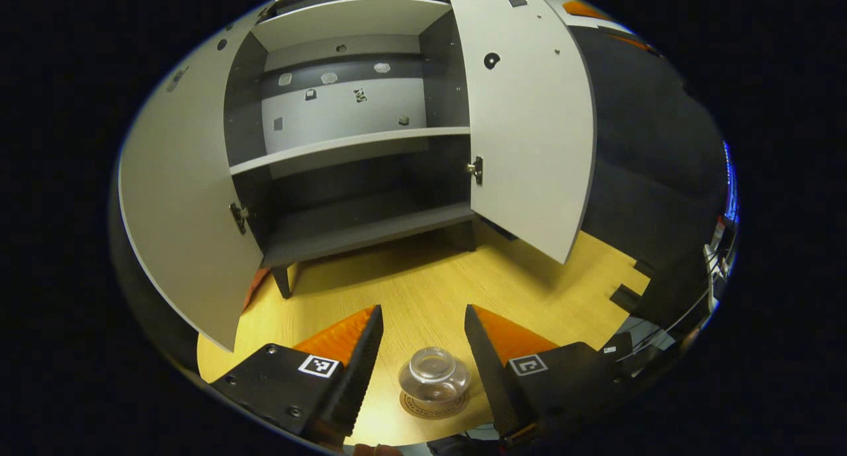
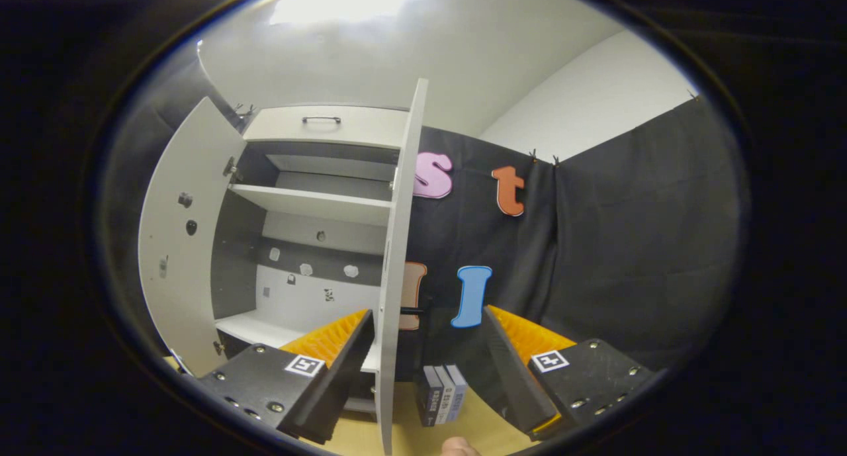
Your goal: Grasp the bottle in the cabinet with the left hand and place it on the coaster, then close the right door with the right hand and the left door with the left hand.
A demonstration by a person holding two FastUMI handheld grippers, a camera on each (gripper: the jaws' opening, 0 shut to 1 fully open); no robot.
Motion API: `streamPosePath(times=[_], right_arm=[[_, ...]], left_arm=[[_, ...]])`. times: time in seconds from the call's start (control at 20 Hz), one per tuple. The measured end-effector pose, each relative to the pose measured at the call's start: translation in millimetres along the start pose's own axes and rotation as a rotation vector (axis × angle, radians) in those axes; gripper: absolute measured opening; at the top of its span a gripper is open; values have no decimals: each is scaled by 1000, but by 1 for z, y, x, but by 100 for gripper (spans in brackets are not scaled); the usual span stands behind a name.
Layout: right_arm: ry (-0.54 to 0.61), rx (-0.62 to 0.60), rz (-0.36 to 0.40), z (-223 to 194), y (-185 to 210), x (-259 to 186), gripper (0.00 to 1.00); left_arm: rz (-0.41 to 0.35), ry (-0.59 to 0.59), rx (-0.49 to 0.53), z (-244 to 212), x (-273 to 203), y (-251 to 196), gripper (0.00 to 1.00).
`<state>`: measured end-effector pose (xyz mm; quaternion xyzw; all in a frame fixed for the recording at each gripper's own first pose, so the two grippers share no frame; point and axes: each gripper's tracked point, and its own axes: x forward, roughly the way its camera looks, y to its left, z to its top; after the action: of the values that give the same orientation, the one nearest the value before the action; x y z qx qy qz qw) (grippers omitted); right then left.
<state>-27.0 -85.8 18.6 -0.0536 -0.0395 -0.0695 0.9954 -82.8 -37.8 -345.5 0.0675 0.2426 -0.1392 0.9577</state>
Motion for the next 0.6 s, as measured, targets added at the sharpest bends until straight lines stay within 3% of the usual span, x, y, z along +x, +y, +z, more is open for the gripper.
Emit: streamPosePath(times=[0.25, 0.45, 0.5, 0.55, 0.6], right_arm=[[8, -2, -7, -3, -2, 1, 98], [5, 1, -14, -3, -4, 2, 98], [4, 1, -14, -3, -3, 3, 98], [4, 2, -14, -3, -3, 3, 98], [5, 2, -13, -4, -3, 4, 98]], left_arm=[[19, -116, 14, 61, -12, 7, 78], [67, -245, 5, 135, -29, 17, 76], [92, -268, 7, 153, -31, 23, 79], [108, -292, 4, 171, -36, 26, 93], [128, -313, -1, 188, -41, 31, 96]])
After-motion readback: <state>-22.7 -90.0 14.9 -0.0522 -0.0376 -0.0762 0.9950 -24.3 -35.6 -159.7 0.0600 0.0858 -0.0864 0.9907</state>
